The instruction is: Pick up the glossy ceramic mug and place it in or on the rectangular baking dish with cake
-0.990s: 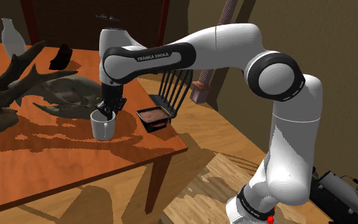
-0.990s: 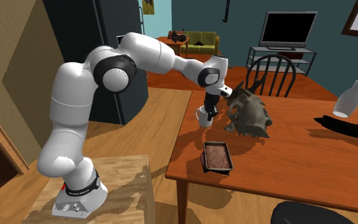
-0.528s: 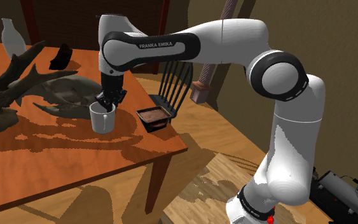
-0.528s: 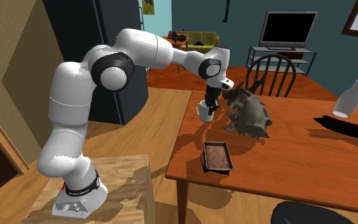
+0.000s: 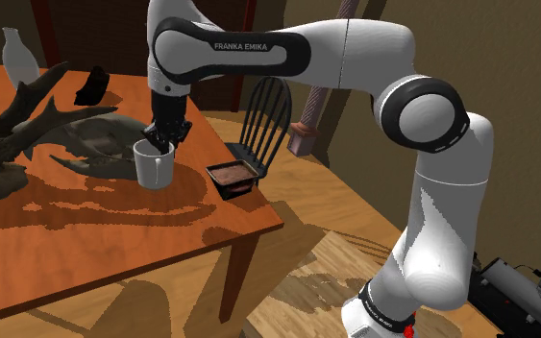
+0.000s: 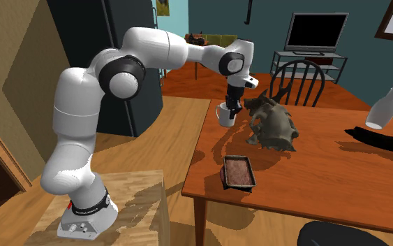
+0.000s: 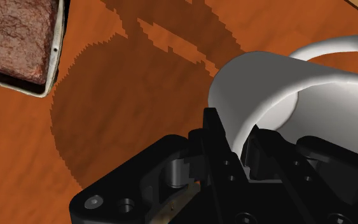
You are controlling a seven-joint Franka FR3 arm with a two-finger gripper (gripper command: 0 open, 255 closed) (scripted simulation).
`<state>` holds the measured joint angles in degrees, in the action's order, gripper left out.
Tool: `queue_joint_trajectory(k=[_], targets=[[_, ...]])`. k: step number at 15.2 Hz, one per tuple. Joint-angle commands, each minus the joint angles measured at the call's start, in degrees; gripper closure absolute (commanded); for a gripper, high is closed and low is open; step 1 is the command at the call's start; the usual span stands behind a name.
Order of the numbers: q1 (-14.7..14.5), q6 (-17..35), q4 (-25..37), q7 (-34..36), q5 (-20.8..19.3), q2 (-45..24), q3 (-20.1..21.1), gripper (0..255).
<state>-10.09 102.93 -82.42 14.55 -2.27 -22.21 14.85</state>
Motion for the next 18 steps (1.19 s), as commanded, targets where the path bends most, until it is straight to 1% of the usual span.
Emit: queue_joint_trajectory(k=[1, 8, 13, 18], targets=[[0.1, -1.3, 0.9, -0.1, 0.1, 0.4, 0.0, 255], [-0.2, -6.4, 6.3, 0.1, 0.0, 0.1, 0.1, 255], [4.7, -4.8, -1.7, -6.0, 1.9, 6.4, -1.5, 255], [9.0, -4.2, -7.0, -12.5, 3.2, 11.0, -3.6, 255]])
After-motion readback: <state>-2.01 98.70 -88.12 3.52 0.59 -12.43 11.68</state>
